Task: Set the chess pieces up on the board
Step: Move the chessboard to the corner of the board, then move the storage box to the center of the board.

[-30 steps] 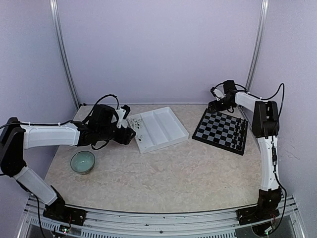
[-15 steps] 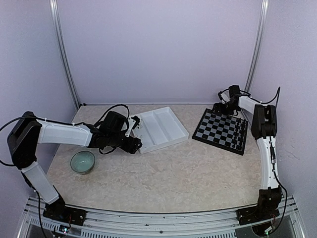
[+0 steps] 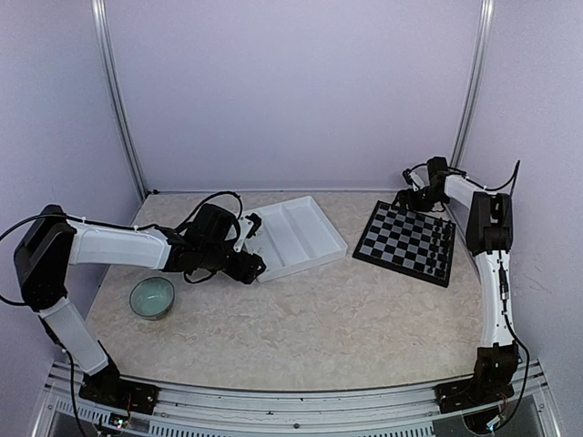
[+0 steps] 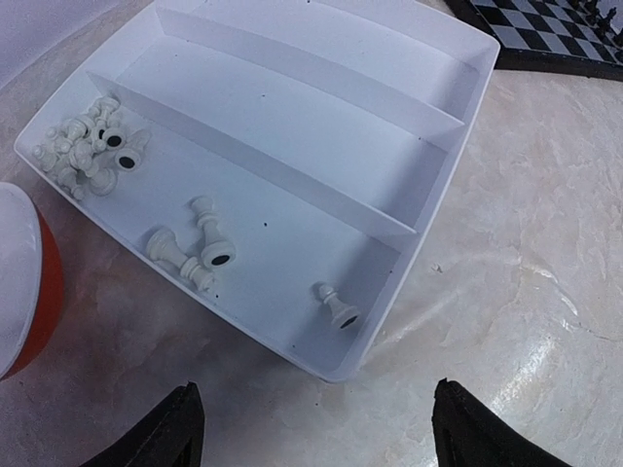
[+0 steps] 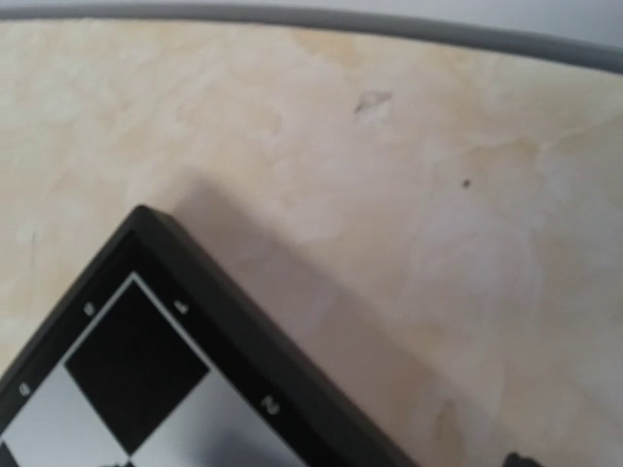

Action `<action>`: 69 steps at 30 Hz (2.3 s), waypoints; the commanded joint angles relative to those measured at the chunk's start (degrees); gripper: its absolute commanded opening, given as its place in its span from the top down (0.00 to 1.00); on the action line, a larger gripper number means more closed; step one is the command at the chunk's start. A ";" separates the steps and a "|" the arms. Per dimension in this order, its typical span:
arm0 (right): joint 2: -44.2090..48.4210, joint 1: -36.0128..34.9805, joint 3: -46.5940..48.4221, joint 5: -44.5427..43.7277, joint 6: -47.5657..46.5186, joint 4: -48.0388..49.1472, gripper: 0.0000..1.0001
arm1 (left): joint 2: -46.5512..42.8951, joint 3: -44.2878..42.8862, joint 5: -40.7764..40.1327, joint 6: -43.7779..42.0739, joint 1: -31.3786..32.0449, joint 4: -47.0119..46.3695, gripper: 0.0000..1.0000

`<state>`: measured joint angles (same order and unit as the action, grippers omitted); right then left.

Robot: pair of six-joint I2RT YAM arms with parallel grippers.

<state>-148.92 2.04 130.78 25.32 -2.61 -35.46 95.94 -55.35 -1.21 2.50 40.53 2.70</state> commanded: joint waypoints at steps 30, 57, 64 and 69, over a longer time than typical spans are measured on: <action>24.13 -5.52 -45.02 2.15 -10.26 -10.77 0.39 | -6.80 -1.99 0.37 2.28 3.24 0.33 0.20; 39.28 -21.60 -56.41 -0.73 -14.66 -9.65 0.40 | 1.40 -9.38 -6.05 10.89 3.06 3.97 0.22; 45.77 -20.75 -52.65 3.65 -18.03 -10.66 0.34 | 10.07 -19.48 -3.55 11.03 3.06 5.14 0.23; 50.86 -19.84 -54.83 4.38 -19.90 -9.82 0.34 | 18.49 -28.70 -2.15 9.76 3.06 10.66 0.22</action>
<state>-102.54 -18.68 76.44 27.92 -20.14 -44.58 109.40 -78.43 -4.36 12.97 43.46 8.43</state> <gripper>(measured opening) 0.660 0.781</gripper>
